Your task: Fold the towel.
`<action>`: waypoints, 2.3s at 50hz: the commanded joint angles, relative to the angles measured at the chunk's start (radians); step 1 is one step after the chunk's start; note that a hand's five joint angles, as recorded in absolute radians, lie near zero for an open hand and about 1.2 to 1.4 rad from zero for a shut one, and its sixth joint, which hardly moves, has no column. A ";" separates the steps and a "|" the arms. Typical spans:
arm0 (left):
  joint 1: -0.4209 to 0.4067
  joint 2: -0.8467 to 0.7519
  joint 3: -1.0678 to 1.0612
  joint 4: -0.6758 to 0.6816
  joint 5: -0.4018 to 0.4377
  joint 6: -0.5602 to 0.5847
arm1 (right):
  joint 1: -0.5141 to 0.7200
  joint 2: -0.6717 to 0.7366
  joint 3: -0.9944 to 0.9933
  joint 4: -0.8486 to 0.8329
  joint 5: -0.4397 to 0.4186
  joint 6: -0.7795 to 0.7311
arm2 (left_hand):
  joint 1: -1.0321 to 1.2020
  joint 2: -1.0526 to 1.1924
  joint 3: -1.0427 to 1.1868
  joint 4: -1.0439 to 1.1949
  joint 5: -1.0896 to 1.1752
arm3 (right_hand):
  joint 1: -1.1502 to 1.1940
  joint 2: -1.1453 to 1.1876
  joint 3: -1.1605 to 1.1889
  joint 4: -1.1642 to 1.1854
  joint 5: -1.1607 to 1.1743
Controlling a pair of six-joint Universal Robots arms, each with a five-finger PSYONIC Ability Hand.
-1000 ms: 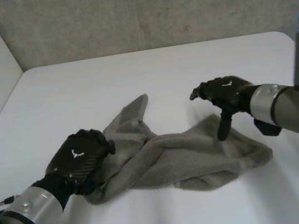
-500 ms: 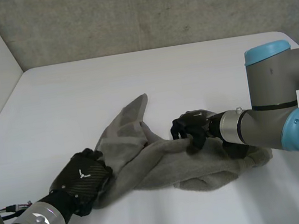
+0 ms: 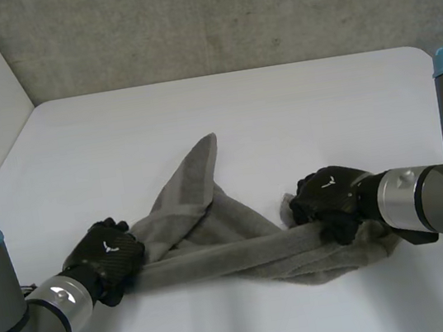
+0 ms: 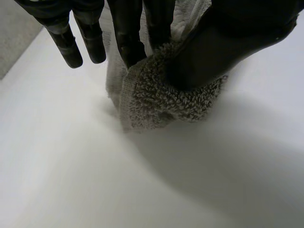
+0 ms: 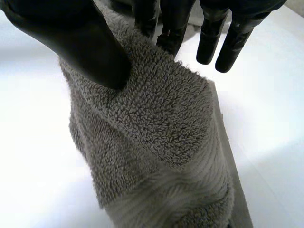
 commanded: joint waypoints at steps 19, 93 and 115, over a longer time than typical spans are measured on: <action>-0.055 0.140 0.722 -0.001 -0.132 -0.689 | 0.068 -0.273 -0.320 -0.602 0.182 0.382 | 0.104 0.062 -0.058 -0.066 0.029 | 0.088 0.111 -0.053 -0.076 0.063; 0.021 0.037 -0.124 0.324 0.010 -0.324 | -0.042 0.005 0.103 -0.032 0.050 -0.527 | -0.160 -0.202 -0.058 -0.066 -0.235 | -0.827 -0.804 -0.053 -0.076 -0.852; 0.020 0.036 -0.124 0.324 0.010 -0.324 | -0.162 -0.172 0.263 -0.056 -0.113 -0.509 | -0.160 -0.202 -0.058 -0.066 -0.235 | -0.565 -0.541 -0.053 -0.076 -0.590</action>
